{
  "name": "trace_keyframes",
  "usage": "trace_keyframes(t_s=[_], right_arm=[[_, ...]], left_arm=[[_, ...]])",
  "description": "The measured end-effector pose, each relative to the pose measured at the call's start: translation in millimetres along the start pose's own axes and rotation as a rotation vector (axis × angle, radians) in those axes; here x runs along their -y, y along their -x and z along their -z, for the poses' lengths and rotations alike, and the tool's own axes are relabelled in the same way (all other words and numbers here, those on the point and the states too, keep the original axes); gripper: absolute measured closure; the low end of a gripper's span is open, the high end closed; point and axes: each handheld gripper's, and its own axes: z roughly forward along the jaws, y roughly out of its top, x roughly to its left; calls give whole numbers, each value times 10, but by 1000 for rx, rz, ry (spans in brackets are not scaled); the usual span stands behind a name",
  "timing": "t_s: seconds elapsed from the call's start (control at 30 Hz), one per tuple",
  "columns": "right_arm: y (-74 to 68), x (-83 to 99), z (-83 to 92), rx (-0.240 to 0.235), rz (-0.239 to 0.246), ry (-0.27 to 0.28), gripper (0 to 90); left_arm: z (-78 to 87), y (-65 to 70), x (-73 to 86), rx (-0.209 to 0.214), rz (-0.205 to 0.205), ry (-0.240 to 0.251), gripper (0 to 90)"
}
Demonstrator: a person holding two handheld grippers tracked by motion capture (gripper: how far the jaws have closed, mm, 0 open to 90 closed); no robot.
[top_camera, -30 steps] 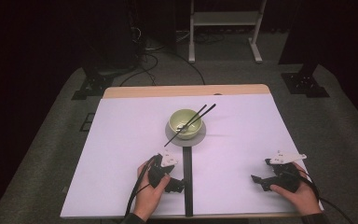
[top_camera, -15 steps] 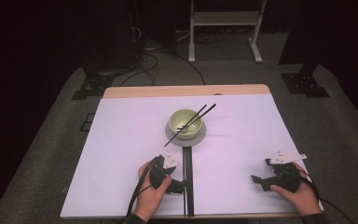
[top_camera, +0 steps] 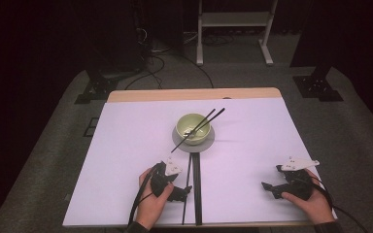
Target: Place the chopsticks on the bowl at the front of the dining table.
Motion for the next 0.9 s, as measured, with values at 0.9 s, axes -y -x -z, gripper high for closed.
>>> trace_keyframes(t_s=[0.9], right_arm=[[0, 0, 0, 0, 0, 1, 99]], left_arm=[[91, -180, 77, -13, 14, -12, 90]])
